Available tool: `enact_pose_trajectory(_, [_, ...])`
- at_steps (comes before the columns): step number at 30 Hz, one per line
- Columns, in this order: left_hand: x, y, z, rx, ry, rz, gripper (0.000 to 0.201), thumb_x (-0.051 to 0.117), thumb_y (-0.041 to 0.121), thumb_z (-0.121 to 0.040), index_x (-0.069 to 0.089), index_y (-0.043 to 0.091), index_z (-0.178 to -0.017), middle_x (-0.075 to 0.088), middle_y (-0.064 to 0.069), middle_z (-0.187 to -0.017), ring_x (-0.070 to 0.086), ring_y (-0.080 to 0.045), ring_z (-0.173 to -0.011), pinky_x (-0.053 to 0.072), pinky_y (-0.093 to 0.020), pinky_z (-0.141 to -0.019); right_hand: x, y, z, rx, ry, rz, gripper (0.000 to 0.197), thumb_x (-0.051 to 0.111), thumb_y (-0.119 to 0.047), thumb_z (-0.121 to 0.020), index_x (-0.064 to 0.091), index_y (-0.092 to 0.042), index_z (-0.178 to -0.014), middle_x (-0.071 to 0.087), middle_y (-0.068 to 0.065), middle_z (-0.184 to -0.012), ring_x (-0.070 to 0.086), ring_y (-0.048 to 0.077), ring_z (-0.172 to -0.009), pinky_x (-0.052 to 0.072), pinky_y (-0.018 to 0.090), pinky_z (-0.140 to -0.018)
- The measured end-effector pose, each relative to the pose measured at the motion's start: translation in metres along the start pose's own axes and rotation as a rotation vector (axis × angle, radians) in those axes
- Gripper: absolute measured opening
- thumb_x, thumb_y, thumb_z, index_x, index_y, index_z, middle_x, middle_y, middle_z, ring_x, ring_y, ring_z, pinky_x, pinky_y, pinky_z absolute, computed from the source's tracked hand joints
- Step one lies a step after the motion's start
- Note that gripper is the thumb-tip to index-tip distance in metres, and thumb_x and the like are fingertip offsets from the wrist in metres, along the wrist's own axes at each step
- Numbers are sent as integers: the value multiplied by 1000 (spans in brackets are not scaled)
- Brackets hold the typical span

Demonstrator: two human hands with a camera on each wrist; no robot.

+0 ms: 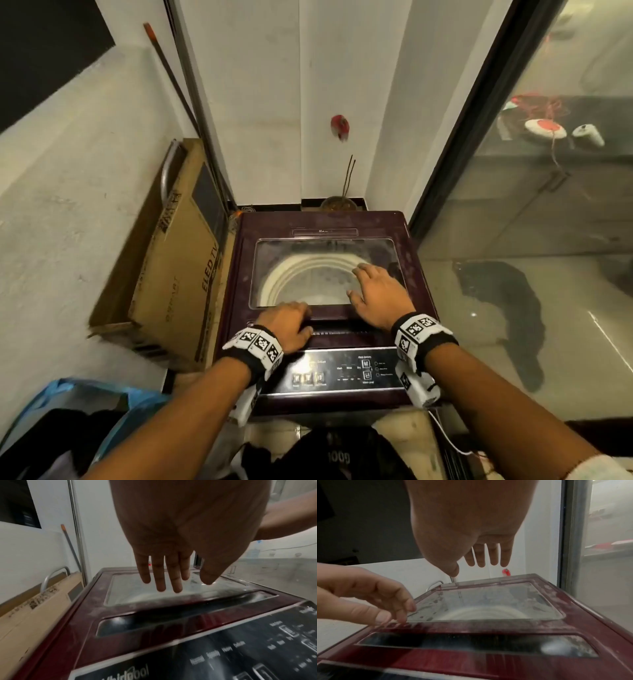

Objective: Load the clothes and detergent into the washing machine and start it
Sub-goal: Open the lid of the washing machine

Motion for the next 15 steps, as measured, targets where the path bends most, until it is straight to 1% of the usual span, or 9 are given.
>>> enact_pose_trajectory(2, [19,-2,4,-27,-125,47,43,56,47,-90,54,22,-125,60,-2,-128,58,-23,-115,48,-37,-98,5,-2,7,37,-27,-15,55,46,-40,-99,42,-12,-146,43,8,-153,41,30,-138,43,45,-108])
enact_pose_trajectory(4, [32,-3,10,-33,-194,66,46,58,46,-89,55,21,-128,57,-3,-130,56,-23,-119,45,-37,-102,14,-3,15,46,-40,-12,54,45,-40,-99,43,-14,-146,44,6,-151,43,30,-136,45,45,-107])
enact_pose_trajectory(8, [36,-6,11,-42,-148,4,48,56,46,-89,51,24,-132,52,-2,-134,52,-26,-124,43,-40,-104,19,-3,27,43,-47,-47,51,45,-38,-99,46,-14,-144,47,6,-149,46,29,-133,45,44,-106])
enact_pose_trajectory(12, [44,-9,16,-81,-164,-25,60,56,45,-89,39,20,-141,50,-6,-140,53,-30,-124,43,-41,-104,25,-11,42,-7,-9,-81,48,45,-37,-100,48,-15,-143,52,3,-146,49,26,-131,42,40,-109])
enact_pose_trajectory(15, [47,-6,18,-78,-155,-45,65,61,44,-85,37,17,-139,54,-9,-135,53,-31,-120,43,-38,-101,27,-17,55,-26,-2,-80,48,44,-37,-100,48,-16,-144,51,2,-147,49,25,-132,40,39,-110])
Point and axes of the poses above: each hand's wrist, its own z-axis away from the middle knuckle, its own x-axis out of the palm, y = z × x, the point moved 5 cm from there along -z, towards the middle knuckle
